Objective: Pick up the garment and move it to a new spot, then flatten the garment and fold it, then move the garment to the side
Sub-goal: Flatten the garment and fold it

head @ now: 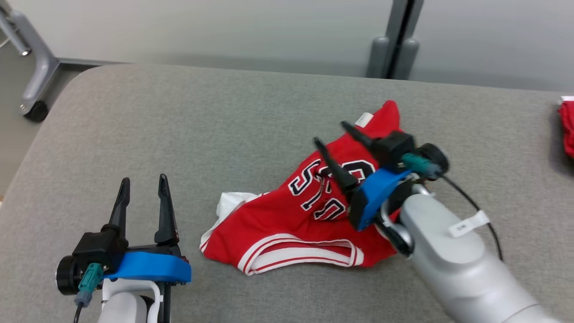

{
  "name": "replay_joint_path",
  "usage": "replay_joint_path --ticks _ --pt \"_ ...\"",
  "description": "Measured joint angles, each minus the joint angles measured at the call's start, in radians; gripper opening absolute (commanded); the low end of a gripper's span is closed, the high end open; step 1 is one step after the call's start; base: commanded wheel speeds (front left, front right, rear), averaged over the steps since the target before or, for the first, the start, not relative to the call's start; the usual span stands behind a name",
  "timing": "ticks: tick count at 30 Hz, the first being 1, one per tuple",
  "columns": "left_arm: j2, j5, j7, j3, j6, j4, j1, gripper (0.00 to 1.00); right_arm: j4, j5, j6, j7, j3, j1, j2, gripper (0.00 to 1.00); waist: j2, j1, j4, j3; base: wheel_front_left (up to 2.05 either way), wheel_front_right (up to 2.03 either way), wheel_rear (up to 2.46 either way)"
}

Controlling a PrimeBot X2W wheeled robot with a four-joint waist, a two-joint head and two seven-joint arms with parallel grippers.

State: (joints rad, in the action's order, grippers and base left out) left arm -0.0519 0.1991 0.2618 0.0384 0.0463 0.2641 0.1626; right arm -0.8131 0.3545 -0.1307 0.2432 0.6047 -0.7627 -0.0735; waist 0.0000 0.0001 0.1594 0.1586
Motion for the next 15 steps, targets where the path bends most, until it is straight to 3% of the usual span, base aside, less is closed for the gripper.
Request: replay_joint_path --ticks 9,15 --pt "-0.004 -0.023 0.000 -0.032 0.008 -0.012 -0.028 1.00 0.124 -0.063 0.000 0.017 -0.250 0.131 -0.112 1.00 0.0000 0.0000 -0.085 -0.031 0.00 0.00 0.00" --pt "-0.005 -0.033 0.000 -0.045 0.012 -0.018 -0.051 1.00 0.316 -0.127 0.000 0.018 -0.440 0.322 -0.124 1.00 0.0000 0.0000 -0.122 -0.050 0.00 0.00 0.00"
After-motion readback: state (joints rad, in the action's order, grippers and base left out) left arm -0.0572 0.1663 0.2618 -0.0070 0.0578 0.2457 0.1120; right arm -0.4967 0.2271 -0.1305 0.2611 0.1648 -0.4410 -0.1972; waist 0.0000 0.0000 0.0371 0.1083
